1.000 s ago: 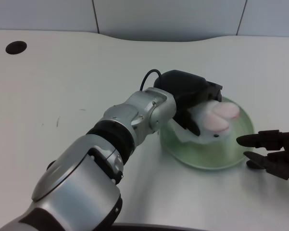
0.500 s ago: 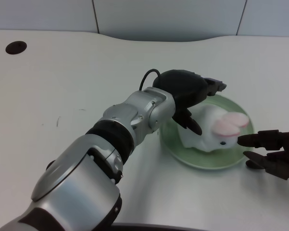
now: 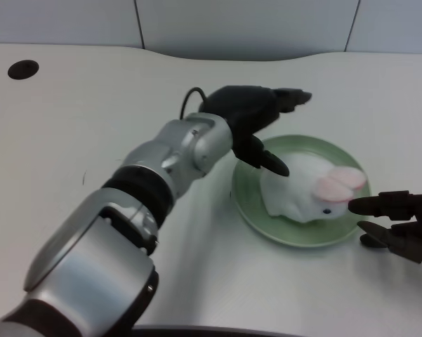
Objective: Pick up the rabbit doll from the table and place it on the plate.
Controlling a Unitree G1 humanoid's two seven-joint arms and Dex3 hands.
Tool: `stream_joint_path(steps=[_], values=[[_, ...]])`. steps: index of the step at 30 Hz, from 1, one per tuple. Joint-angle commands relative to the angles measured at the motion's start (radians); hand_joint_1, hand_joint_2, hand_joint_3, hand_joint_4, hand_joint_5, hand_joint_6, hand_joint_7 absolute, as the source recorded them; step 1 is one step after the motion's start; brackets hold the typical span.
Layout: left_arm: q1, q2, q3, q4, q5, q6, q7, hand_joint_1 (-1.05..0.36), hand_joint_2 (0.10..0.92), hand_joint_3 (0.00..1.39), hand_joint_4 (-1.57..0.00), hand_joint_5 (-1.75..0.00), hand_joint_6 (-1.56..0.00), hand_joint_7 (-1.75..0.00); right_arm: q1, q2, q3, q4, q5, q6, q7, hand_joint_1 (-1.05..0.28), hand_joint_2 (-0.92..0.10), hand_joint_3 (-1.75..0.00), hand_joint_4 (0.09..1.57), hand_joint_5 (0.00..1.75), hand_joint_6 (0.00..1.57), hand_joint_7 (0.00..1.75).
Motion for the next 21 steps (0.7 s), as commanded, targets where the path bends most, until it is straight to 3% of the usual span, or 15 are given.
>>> stream_joint_path(steps=[1,5,9,10,13,15,19,21], values=[[0.023,0.074,0.039,-0.019,-0.036,-0.034,-0.018,-0.76,0.920,0.05,-0.21,-0.09,-0.22,-0.03,-0.004,-0.016,-0.013,0.030,0.013,-0.026,0.000,-0.41,-0.92,-0.25,1.05,0.00,0.87,0.00],[0.060,0.129,0.054,-0.035,-0.045,-0.072,0.002,-0.73,0.921,0.04,-0.24,-0.11,-0.24,-0.03,-0.010,-0.013,-0.014,0.050,0.012,-0.050,-0.005,-0.41,-0.92,-0.25,1.06,0.01,0.86,0.00],[0.102,0.183,0.076,-0.063,-0.064,-0.103,-0.003,-0.69,0.921,0.04,-0.24,-0.12,-0.26,-0.04,-0.017,-0.010,-0.015,0.064,0.010,-0.055,-0.014,-0.42,-0.92,-0.25,1.04,0.00,0.86,0.00],[0.121,0.205,0.090,-0.071,-0.075,-0.122,-0.009,-0.69,0.921,0.04,-0.24,-0.12,-0.26,-0.04,-0.017,-0.007,-0.020,0.065,0.016,-0.054,-0.017,-0.42,-0.92,-0.25,1.04,0.00,0.86,0.00],[0.171,0.268,0.121,-0.098,-0.107,-0.162,-0.040,-0.65,0.921,0.04,-0.24,-0.12,-0.27,-0.03,-0.016,0.004,-0.040,0.070,0.041,-0.058,-0.025,-0.42,-0.92,-0.23,1.05,0.01,0.88,0.01],[0.182,0.280,0.127,-0.108,-0.113,-0.168,-0.051,-0.64,0.921,0.05,-0.24,-0.12,-0.27,-0.03,-0.016,0.005,-0.044,0.072,0.050,-0.061,-0.026,-0.41,-0.92,-0.22,1.05,0.01,0.88,0.01],[0.247,0.349,0.157,-0.163,-0.147,-0.197,-0.078,-0.61,0.921,0.04,-0.24,-0.12,-0.27,-0.02,-0.004,0.019,-0.085,0.088,0.114,-0.099,-0.014,-0.40,-0.92,-0.20,1.07,0.02,0.89,0.01],[0.273,0.371,0.175,-0.186,-0.166,-0.214,-0.094,-0.59,0.906,0.02,-0.26,-0.13,-0.29,-0.03,0.009,0.019,-0.099,0.087,0.136,-0.117,-0.010,-0.39,-0.92,-0.19,1.07,0.02,0.89,0.01]])
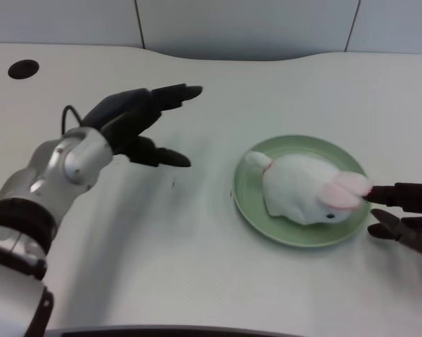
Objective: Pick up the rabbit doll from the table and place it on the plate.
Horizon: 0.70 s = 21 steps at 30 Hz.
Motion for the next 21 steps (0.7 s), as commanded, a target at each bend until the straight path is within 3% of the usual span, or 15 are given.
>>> stream_joint_path(steps=[1,3,6,8,10,11,12,13,14,16,17,19,20,21], values=[[0.052,0.053,0.033,-0.044,-0.039,-0.032,-0.031,-0.58,0.902,0.02,-0.28,-0.14,-0.30,-0.03,0.033,0.000,-0.036,0.001,0.039,-0.031,0.003,-0.40,-0.92,-0.19,1.07,0.01,0.89,0.01],[0.069,0.065,0.045,-0.061,-0.052,-0.037,-0.038,-0.57,0.893,0.01,-0.31,-0.15,-0.32,-0.03,0.043,-0.001,-0.040,-0.007,0.045,-0.035,0.001,-0.40,-0.92,-0.19,1.06,0.01,0.89,0.01],[0.076,0.067,0.049,-0.073,-0.055,-0.034,-0.044,-0.56,0.892,0.00,-0.32,-0.15,-0.33,-0.03,0.045,-0.002,-0.040,-0.009,0.049,-0.037,0.000,-0.40,-0.92,-0.19,1.06,0.01,0.89,0.00],[0.129,0.080,0.091,-0.090,-0.109,-0.056,-0.063,-0.54,0.892,0.00,-0.41,-0.20,-0.39,-0.05,0.064,0.001,-0.053,-0.016,0.054,-0.057,-0.012,-0.41,-0.92,-0.19,1.08,0.02,0.89,0.00],[0.178,0.081,0.131,-0.121,-0.164,-0.055,-0.090,-0.52,0.893,0.00,-0.46,-0.24,-0.42,-0.06,0.076,0.002,-0.059,-0.024,0.054,-0.067,-0.017,-0.42,-0.92,-0.19,1.08,0.02,0.89,0.00],[0.210,0.076,0.154,-0.150,-0.201,-0.041,-0.113,-0.48,0.907,0.01,-0.48,-0.37,-0.48,-0.05,0.079,0.000,-0.058,-0.027,0.049,-0.070,-0.017,-0.42,-0.92,-0.19,1.08,0.02,0.88,0.00],[0.235,0.072,0.172,-0.176,-0.229,-0.027,-0.132,-0.44,0.915,0.03,-0.46,-0.64,-0.55,-0.04,0.081,-0.002,-0.057,-0.029,0.046,-0.073,-0.017,-0.42,-0.92,-0.20,1.08,0.01,0.87,0.00],[0.264,0.068,0.190,-0.212,-0.261,-0.003,-0.155,-0.43,0.918,0.04,-0.44,-0.74,-0.57,-0.04,0.082,-0.003,-0.057,-0.031,0.044,-0.074,-0.016,-0.42,-0.92,-0.20,1.07,0.01,0.87,0.00],[0.299,0.060,0.212,-0.248,-0.304,0.014,-0.179,-0.40,0.920,0.09,-0.51,-0.93,-0.64,-0.05,0.082,-0.002,-0.058,-0.031,0.046,-0.072,-0.014,-0.41,-0.92,-0.20,1.07,0.01,0.86,0.00],[0.391,0.028,0.269,-0.350,-0.413,0.089,-0.226,-0.37,0.921,0.14,-0.54,-1.10,-0.70,-0.07,0.080,-0.001,-0.059,-0.031,0.050,-0.066,-0.011,-0.40,-0.92,-0.20,1.07,0.01,0.86,0.00],[0.437,0.009,0.296,-0.402,-0.468,0.132,-0.245,-0.40,0.921,0.24,-0.54,-1.27,-0.79,-0.12,0.079,0.000,-0.059,-0.031,0.051,-0.065,-0.011,-0.40,-0.92,-0.20,1.07,0.01,0.86,0.00],[0.517,-0.024,0.333,-0.498,-0.541,0.211,-0.253,-0.42,0.921,0.28,-0.54,-1.36,-0.83,-0.15,0.077,-0.002,-0.057,-0.033,0.047,-0.063,-0.011,-0.40,-0.92,-0.20,1.07,0.01,0.87,0.00],[0.549,-0.035,0.344,-0.538,-0.560,0.242,-0.248,-0.45,0.921,0.38,-0.51,-1.56,-0.82,-0.30,0.077,-0.004,-0.056,-0.035,0.044,-0.061,-0.011,-0.41,-0.92,-0.20,1.07,0.01,0.87,0.01],[0.573,-0.044,0.351,-0.572,-0.572,0.269,-0.245,-0.46,0.921,0.42,-0.49,-1.64,-0.72,-0.54,0.077,-0.005,-0.055,-0.036,0.043,-0.061,-0.011,-0.41,-0.92,-0.20,1.07,0.01,0.87,0.01]])
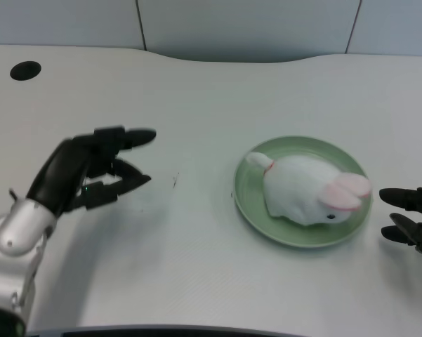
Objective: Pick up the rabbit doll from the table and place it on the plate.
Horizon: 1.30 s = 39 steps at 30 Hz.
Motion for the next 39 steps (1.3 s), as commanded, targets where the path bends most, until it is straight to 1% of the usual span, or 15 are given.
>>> stream_joint_path(steps=[1,2,3,5,8,9,11,16,20,23,28,31,36,37,39], values=[[0.114,-0.029,0.041,-0.128,-0.071,0.115,-0.009,-0.47,0.921,0.44,-0.48,-1.68,-0.65,-0.69,-0.001,-0.011,-0.005,0.003,0.001,-0.004,0.001,-0.41,-0.92,-0.20,1.07,0.01,0.87,0.01],[0.139,-0.034,0.046,-0.162,-0.087,0.150,-0.016,-0.48,0.921,0.51,-0.48,-1.72,-0.54,-0.93,-0.003,-0.012,-0.006,0.009,0.001,-0.011,0.003,-0.41,-0.92,-0.20,1.07,0.01,0.87,0.01],[0.170,-0.039,0.056,-0.196,-0.115,0.184,-0.035,-0.49,0.921,0.53,-0.48,-1.73,-0.50,-1.03,-0.005,-0.012,-0.007,0.012,0.003,-0.010,0.005,-0.41,-0.92,-0.21,1.07,0.01,0.87,0.01],[0.216,-0.040,0.065,-0.249,-0.152,0.233,-0.069,-0.50,0.921,0.58,-0.47,-1.74,-0.37,-1.42,-0.008,-0.014,-0.008,0.016,0.006,-0.008,0.011,-0.41,-0.92,-0.21,1.07,0.01,0.87,0.01],[0.257,-0.037,0.072,-0.314,-0.187,0.304,-0.102,-0.50,0.921,0.61,-0.49,-1.75,-0.29,-1.63,-0.015,-0.017,-0.012,0.028,0.011,-0.010,0.019,-0.42,-0.92,-0.21,1.07,0.01,0.87,0.00],[0.272,-0.038,0.073,-0.328,-0.191,0.315,-0.111,-0.50,0.921,0.61,-0.49,-1.75,-0.29,-1.65,-0.019,-0.016,-0.016,0.033,0.016,-0.008,0.022,-0.42,-0.92,-0.21,1.07,0.01,0.87,0.00],[0.297,-0.046,0.076,-0.343,-0.191,0.329,-0.112,-0.49,0.921,0.62,-0.53,-1.75,-0.27,-1.72,-0.026,-0.016,-0.018,0.044,0.014,-0.006,0.019,-0.41,-0.92,-0.20,1.07,0.01,0.87,0.00],[0.317,-0.082,0.076,-0.336,-0.160,0.324,-0.065,-0.44,0.921,0.63,-0.56,-1.75,-0.26,-1.75,-0.053,-0.027,-0.025,0.107,0.011,-0.035,0.016,-0.41,-0.92,-0.20,1.08,0.01,0.87,0.00],[0.286,-0.098,0.086,-0.275,-0.140,0.291,-0.056,-0.42,0.921,0.60,-0.62,-1.75,-0.32,-1.75,-0.080,-0.033,-0.031,0.152,0.018,-0.032,0.017,-0.42,-0.92,-0.21,1.06,0.00,0.87,0.00],[0.264,-0.099,0.095,-0.233,-0.126,0.273,-0.047,-0.42,0.921,0.59,-0.64,-1.75,-0.34,-1.75,-0.095,-0.036,-0.030,0.174,0.008,-0.032,0.005,-0.43,-0.92,-0.20,1.06,0.00,0.84,0.00],[0.239,-0.101,0.114,-0.192,-0.127,0.256,-0.050,-0.44,0.921,0.56,-0.65,-1.75,-0.36,-1.75,-0.115,-0.035,-0.029,0.208,0.008,-0.039,-0.002,-0.42,-0.92,-0.20,1.04,0.00,0.81,0.00],[0.229,-0.099,0.119,-0.174,-0.117,0.247,-0.044,-0.45,0.921,0.55,-0.64,-1.75,-0.36,-1.75,-0.122,-0.031,-0.033,0.215,0.020,-0.031,0.007,-0.42,-0.92,-0.20,1.01,0.00,0.78,0.00],[0.214,-0.102,0.124,-0.137,-0.110,0.230,-0.038,-0.42,0.921,0.56,-0.64,-1.75,-0.36,-1.75,-0.133,-0.023,-0.038,0.222,0.032,-0.017,0.004,-0.41,-0.92,-0.19,1.00,0.00,0.78,0.00],[0.210,-0.102,0.126,-0.129,-0.110,0.228,-0.039,-0.42,0.921,0.56,-0.64,-1.75,-0.36,-1.75,-0.135,-0.021,-0.040,0.222,0.036,-0.012,0.008,-0.41,-0.92,-0.19,1.00,0.00,0.78,0.00],[0.200,-0.099,0.131,-0.107,-0.113,0.216,-0.045,-0.43,0.921,0.57,-0.65,-1.75,-0.37,-1.75,-0.139,-0.019,-0.038,0.225,0.034,-0.011,0.007,-0.40,-0.92,-0.19,1.01,0.00,0.79,0.01]])
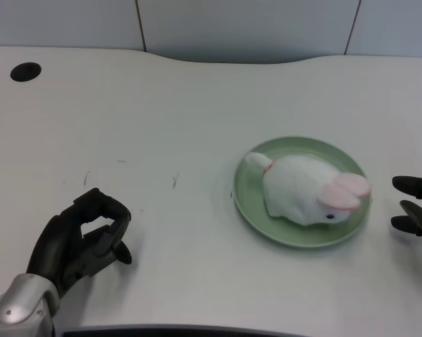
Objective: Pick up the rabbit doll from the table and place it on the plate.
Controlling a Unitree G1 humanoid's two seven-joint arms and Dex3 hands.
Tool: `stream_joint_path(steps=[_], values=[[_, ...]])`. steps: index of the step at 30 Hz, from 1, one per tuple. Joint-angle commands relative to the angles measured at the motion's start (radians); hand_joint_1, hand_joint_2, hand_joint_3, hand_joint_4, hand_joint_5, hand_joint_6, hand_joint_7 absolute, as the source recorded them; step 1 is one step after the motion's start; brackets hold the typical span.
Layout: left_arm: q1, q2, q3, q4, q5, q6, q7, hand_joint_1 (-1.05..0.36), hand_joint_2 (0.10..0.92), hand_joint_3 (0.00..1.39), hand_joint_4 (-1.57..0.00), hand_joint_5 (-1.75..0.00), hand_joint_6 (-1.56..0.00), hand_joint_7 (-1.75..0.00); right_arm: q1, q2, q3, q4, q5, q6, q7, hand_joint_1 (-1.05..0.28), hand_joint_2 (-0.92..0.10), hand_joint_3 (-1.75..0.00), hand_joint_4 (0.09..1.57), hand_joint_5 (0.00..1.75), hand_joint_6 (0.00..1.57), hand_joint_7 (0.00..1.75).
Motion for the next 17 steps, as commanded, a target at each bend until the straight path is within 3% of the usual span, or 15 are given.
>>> stream_joint_path(steps=[1,6,7,11,15,17], values=[[-0.020,0.012,0.016,0.036,0.000,-0.021,0.000,-0.44,0.921,0.56,-0.66,-1.75,-0.37,-1.75,-0.011,-0.003,-0.010,0.009,0.013,0.007,-0.002,-0.40,-0.92,-0.19,1.01,0.01,0.80,0.01],[-0.029,0.013,0.020,0.054,-0.003,-0.029,-0.008,-0.44,0.921,0.56,-0.67,-1.75,-0.38,-1.75,-0.015,-0.004,-0.006,0.018,0.002,0.000,-0.007,-0.41,-0.92,-0.19,1.02,0.01,0.80,0.01],[-0.029,0.012,0.020,0.051,-0.004,-0.024,-0.007,-0.44,0.921,0.56,-0.66,-1.75,-0.37,-1.75,-0.017,-0.007,-0.005,0.025,0.001,-0.010,-0.003,-0.41,-0.92,-0.19,1.02,0.01,0.80,0.01],[-0.039,0.014,0.018,0.062,-0.002,-0.028,-0.015,-0.44,0.921,0.56,-0.64,-1.75,-0.34,-1.75,-0.026,-0.014,-0.005,0.037,0.000,-0.007,0.007,-0.41,-0.92,-0.20,1.01,0.00,0.80,0.01],[-0.051,0.013,0.019,0.084,0.003,-0.039,-0.008,-0.44,0.921,0.55,-0.64,-1.75,-0.35,-1.75,-0.038,-0.018,-0.003,0.061,-0.010,-0.022,0.000,-0.41,-0.92,-0.20,1.02,0.01,0.81,0.01],[-0.060,0.012,0.020,0.100,0.007,-0.047,-0.002,-0.43,0.921,0.56,-0.66,-1.75,-0.37,-1.75,-0.045,-0.016,-0.006,0.077,-0.007,-0.036,0.002,-0.41,-0.92,-0.20,1.01,0.00,0.81,0.01]])
